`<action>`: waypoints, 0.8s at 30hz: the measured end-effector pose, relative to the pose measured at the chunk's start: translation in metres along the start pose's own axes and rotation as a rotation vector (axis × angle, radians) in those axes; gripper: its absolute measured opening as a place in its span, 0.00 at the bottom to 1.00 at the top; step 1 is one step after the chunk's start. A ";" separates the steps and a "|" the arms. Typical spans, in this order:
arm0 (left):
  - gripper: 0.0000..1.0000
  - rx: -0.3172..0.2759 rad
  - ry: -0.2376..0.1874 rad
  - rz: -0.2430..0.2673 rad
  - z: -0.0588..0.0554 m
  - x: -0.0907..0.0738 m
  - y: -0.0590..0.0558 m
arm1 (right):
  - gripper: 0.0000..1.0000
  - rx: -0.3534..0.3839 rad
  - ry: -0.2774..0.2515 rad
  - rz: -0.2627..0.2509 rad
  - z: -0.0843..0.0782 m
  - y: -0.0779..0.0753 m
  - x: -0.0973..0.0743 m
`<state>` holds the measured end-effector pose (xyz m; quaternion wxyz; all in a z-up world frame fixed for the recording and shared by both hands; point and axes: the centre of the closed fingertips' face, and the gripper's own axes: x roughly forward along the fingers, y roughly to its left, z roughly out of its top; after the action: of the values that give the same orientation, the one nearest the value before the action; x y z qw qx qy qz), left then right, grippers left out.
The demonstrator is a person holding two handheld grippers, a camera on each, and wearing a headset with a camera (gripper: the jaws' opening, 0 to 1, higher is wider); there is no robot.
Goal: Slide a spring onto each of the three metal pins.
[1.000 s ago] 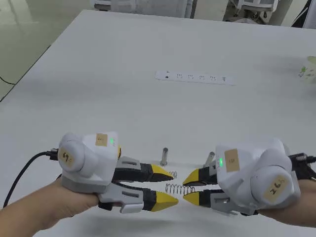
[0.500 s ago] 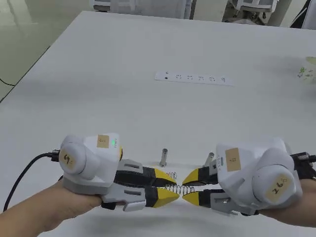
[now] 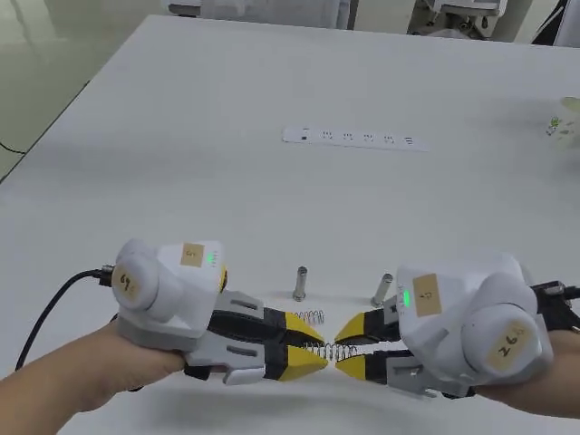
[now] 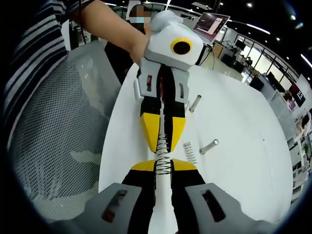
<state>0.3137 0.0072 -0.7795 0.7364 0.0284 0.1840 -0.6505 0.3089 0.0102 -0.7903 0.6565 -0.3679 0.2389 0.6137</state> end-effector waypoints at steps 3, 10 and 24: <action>0.02 0.001 0.003 -0.008 0.000 0.000 -0.001 | 0.08 0.009 -0.003 0.004 0.000 0.001 0.000; 0.02 0.000 0.009 -0.022 -0.001 0.002 -0.003 | 0.08 0.012 -0.009 0.018 -0.002 0.003 0.000; 0.02 0.014 0.004 -0.037 -0.001 -0.001 -0.004 | 0.12 0.071 -0.024 0.036 -0.010 0.004 -0.004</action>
<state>0.3094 0.0076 -0.7796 0.7238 0.0315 0.1811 -0.6651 0.3062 -0.0005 -0.7943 0.6609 -0.3326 0.2591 0.6208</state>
